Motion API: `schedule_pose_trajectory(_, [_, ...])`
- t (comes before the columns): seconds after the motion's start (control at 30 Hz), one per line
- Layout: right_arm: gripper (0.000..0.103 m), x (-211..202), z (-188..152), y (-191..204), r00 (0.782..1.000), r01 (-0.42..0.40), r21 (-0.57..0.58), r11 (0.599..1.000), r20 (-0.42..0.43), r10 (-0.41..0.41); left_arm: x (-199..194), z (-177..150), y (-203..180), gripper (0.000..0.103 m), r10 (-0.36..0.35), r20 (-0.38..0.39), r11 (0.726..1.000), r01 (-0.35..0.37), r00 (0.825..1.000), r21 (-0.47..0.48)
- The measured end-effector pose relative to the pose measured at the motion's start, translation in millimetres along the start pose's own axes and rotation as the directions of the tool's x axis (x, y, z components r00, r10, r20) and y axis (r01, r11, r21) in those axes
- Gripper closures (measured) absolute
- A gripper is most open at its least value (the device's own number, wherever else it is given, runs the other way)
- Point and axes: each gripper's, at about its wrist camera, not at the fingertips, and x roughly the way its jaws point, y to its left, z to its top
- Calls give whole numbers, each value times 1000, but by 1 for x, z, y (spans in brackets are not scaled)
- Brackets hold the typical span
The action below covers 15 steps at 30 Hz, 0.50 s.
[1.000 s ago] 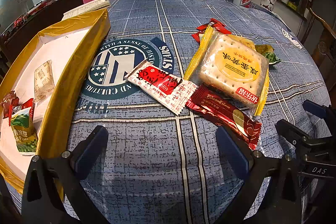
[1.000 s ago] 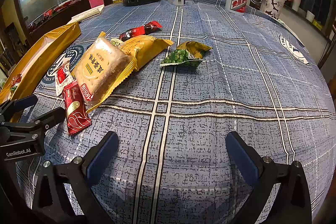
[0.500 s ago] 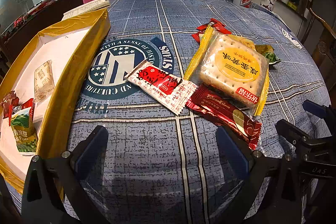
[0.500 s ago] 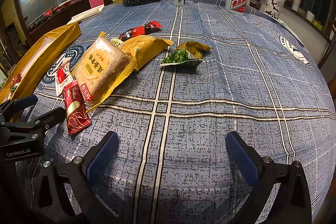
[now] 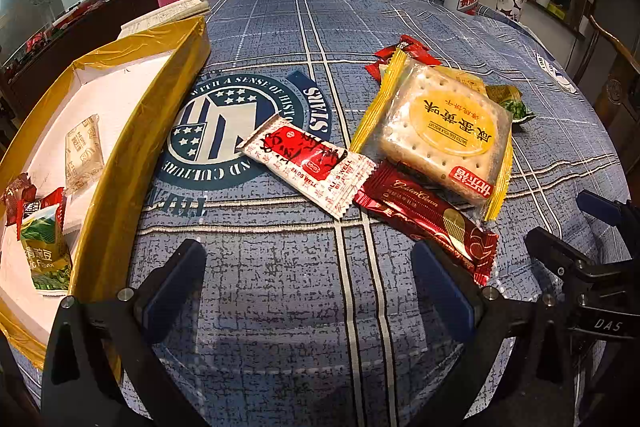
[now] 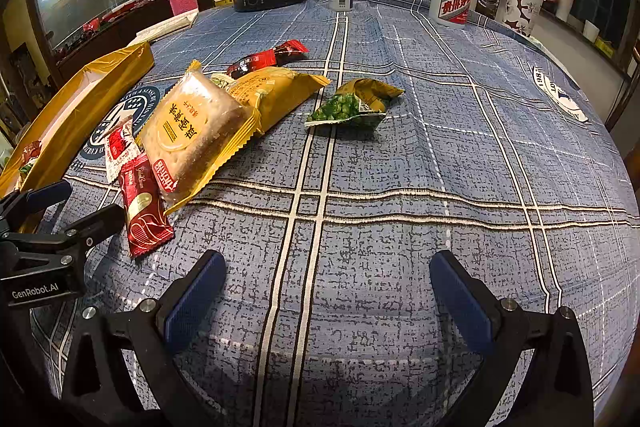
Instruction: Organize snacks
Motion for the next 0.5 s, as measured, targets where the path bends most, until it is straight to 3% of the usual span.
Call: schedule_pose_trajectory(0.5, [1, 0, -1, 0, 1000, 0, 2, 1000, 0, 0, 0, 0, 0, 0, -1, 0, 1000, 1, 1000, 0])
